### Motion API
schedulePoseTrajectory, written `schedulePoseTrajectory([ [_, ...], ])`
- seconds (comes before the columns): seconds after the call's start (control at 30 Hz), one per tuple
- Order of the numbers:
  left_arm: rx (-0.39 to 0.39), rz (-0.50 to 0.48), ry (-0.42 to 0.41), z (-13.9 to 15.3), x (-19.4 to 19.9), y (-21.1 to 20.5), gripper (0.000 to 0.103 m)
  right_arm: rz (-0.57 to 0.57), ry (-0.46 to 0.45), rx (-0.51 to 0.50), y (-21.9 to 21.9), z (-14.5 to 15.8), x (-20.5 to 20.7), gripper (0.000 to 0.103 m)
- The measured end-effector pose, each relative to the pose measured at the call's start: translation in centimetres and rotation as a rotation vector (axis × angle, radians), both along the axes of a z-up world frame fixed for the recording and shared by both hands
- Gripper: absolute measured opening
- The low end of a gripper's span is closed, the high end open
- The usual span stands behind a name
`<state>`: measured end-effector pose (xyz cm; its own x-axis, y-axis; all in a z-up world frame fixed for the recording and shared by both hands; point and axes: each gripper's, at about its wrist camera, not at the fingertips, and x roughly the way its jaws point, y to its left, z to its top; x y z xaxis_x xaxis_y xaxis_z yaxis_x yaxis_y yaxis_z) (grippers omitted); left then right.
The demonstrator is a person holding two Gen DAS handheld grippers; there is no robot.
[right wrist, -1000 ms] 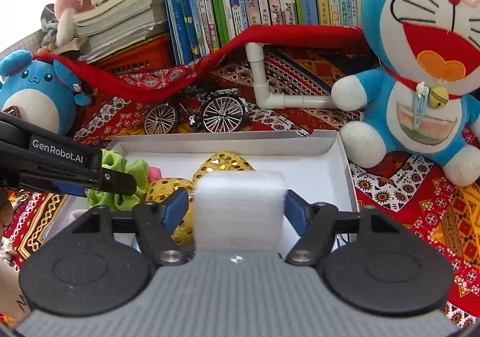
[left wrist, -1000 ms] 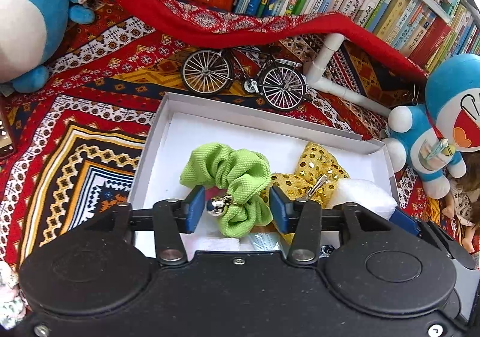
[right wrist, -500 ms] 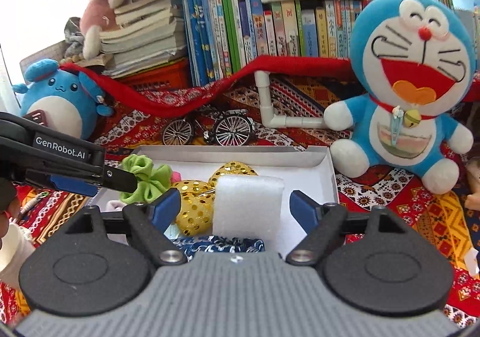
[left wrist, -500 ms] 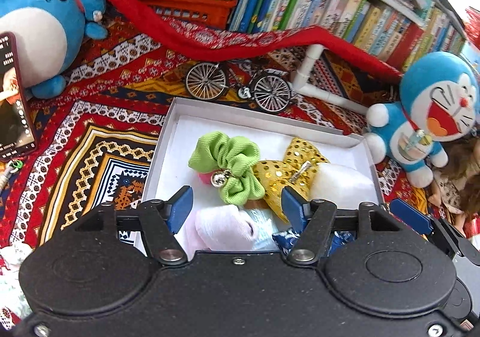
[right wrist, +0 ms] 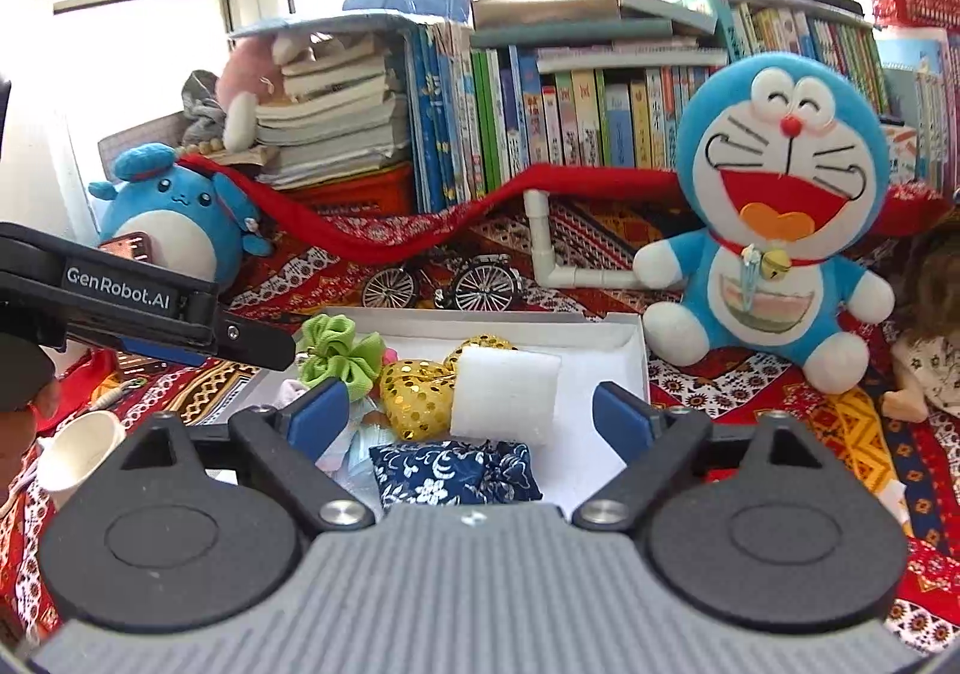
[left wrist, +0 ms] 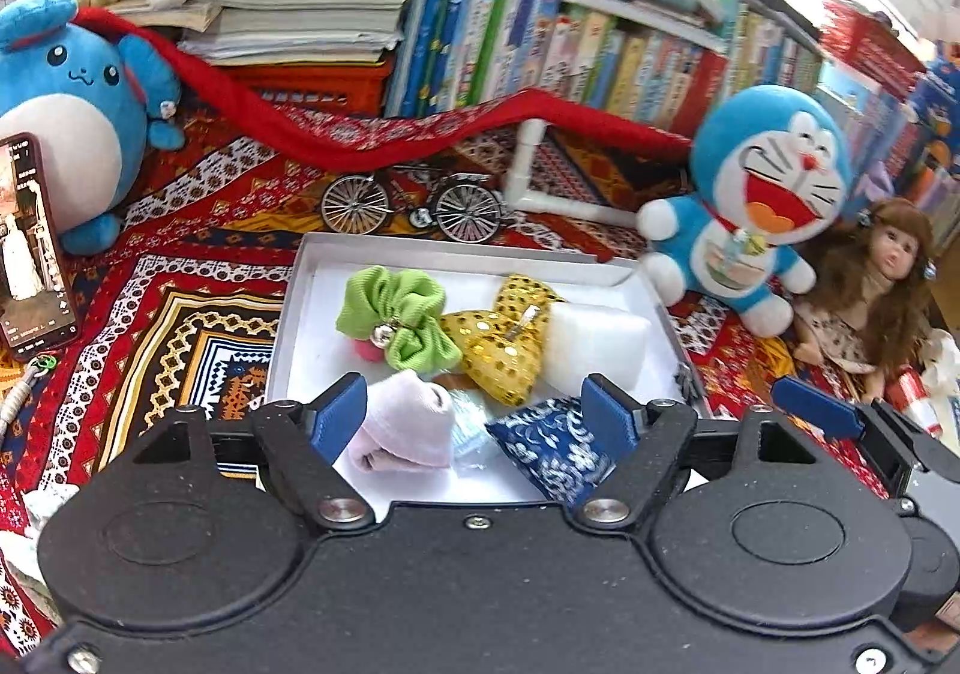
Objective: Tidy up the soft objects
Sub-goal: 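Move the left tool to the small beige block while the right tool approaches the white fluffy ball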
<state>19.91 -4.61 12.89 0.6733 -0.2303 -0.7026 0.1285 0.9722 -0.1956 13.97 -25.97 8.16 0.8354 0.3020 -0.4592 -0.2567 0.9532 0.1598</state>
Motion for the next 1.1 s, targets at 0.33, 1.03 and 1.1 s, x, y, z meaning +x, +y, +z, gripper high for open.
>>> schedulePoseTrajectory([
  [0.33,-0.043,-0.069,-0.114,0.3,-5.7,0.0,0.082,0.016,-0.099,-0.013,-1.4,1.0,-4.8,0.103],
  [1.03,-0.034,-0.112,-0.318,-2.3,-15.1,-1.1,0.088,-0.038,-0.164,-0.018,-3.1,-2.2,-10.6,0.103],
  [1.1,-0.014,-0.115,-0.348,-2.5,-15.7,-1.3,0.088,-0.040,-0.173,-0.008,-3.3,-2.5,-11.1,0.103],
])
